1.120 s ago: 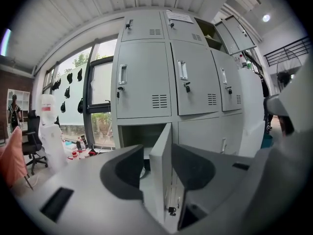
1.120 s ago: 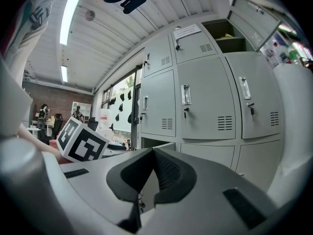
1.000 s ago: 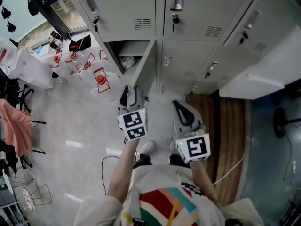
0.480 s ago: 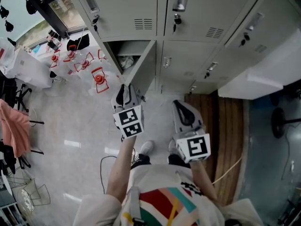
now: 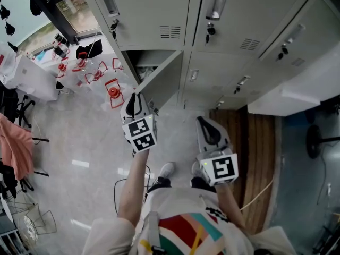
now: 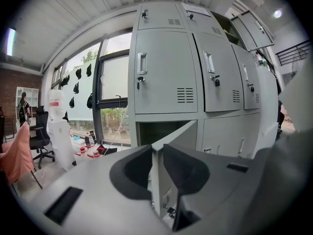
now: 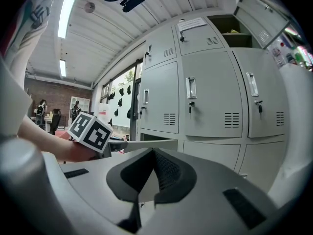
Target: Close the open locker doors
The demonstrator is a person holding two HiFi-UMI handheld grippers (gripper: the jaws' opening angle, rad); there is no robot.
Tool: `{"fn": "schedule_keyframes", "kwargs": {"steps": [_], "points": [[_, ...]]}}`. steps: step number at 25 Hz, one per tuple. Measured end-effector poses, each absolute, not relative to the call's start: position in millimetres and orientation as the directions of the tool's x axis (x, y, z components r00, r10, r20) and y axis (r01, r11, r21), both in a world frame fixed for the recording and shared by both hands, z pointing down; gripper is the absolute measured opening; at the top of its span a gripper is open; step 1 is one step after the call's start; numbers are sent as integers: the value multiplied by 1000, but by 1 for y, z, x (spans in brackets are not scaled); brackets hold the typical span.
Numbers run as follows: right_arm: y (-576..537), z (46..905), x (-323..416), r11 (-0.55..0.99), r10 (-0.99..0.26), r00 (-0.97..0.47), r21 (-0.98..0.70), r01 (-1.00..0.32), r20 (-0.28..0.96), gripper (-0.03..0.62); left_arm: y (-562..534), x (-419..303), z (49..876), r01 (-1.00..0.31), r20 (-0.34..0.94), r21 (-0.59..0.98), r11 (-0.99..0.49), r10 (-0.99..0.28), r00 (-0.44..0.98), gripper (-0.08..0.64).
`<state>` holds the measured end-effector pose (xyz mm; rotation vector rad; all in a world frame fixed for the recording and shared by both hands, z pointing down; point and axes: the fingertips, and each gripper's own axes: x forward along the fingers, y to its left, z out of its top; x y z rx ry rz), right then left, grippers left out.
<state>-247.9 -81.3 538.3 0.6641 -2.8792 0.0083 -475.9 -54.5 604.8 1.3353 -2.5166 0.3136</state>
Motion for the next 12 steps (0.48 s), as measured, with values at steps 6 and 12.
{"fn": "schedule_keyframes", "kwargs": {"steps": [6,12], "points": [[-85,541,-264,890,-454,-868,48,-454,201,6,-62,-511,606,-838,347,-50,543,-777,-525,63],[-81,542,-282,875,-482,-849,68,-479,218,6,-73,-537,607,-856,345,-27,516,-799,-493,63]]}}
